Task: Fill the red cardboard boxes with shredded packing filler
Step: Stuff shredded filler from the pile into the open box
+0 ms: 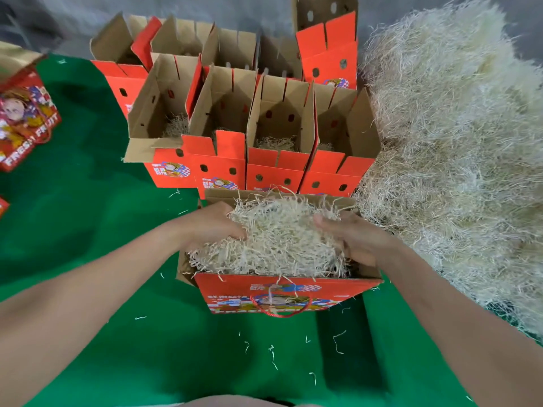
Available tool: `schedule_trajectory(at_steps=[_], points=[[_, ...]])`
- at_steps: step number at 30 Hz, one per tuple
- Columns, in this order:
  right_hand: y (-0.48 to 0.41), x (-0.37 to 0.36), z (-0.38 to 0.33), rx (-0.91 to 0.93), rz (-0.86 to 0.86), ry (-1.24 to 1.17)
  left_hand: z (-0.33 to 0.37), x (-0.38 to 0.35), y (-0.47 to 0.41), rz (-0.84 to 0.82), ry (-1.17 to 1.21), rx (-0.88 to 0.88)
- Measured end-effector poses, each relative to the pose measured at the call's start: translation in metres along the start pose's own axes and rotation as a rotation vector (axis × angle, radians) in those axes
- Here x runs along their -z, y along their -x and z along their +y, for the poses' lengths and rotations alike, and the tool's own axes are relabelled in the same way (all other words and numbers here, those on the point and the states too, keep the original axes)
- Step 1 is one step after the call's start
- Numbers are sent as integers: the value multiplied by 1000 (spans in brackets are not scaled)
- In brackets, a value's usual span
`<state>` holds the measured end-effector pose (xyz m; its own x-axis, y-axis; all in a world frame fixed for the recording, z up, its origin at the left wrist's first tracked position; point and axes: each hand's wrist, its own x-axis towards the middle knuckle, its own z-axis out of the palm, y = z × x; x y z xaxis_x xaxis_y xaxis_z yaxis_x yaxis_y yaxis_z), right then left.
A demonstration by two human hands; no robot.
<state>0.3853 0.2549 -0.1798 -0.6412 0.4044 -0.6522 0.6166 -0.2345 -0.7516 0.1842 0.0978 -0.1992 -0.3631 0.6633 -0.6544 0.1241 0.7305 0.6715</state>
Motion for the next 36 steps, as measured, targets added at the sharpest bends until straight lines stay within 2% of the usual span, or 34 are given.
schedule_trajectory(at_steps=[2, 3, 6, 8, 10, 13, 16, 21, 26, 28, 30, 33, 34, 36], points=[[3, 3, 1, -47, -98, 156, 1, -3, 0, -71, 77, 33], [0, 3, 3, -81, -78, 282, 4, -5, 1, -83, 29, 32], [-17, 4, 6, -34, 97, 759, 1, -13, -10, -49, -539, -75], [-27, 2, 1, 23, 64, 1060, -2, -19, -21, -80, -906, -74], [-38, -2, -1, 42, -40, 1293, 1, -27, -32, -130, -1095, -84], [-58, -12, -6, 55, -136, 1590, 13, -43, -49, -201, -1245, -88], [-85, -17, -3, -8, -216, 1781, 15, -49, -72, -297, -1287, -20], [-136, -27, 23, -236, -396, 1773, -8, -55, -105, -417, -1310, 101], [-140, -25, 26, -348, -546, 1756, -16, -51, -114, -376, -1278, -4], [-131, -22, 18, -256, -540, 1811, -15, -52, -110, -358, -1261, -12], [-120, -22, 5, -37, -505, 1818, -12, -56, -102, -342, -1332, -60], [-109, -27, -10, 209, -517, 1645, -3, -55, -88, -183, -1413, -178], [-110, -29, -12, 201, -573, 1549, -3, -53, -88, -169, -1399, -239], [-111, -38, -7, 70, -726, 1388, -3, -52, -91, -268, -1349, -316]])
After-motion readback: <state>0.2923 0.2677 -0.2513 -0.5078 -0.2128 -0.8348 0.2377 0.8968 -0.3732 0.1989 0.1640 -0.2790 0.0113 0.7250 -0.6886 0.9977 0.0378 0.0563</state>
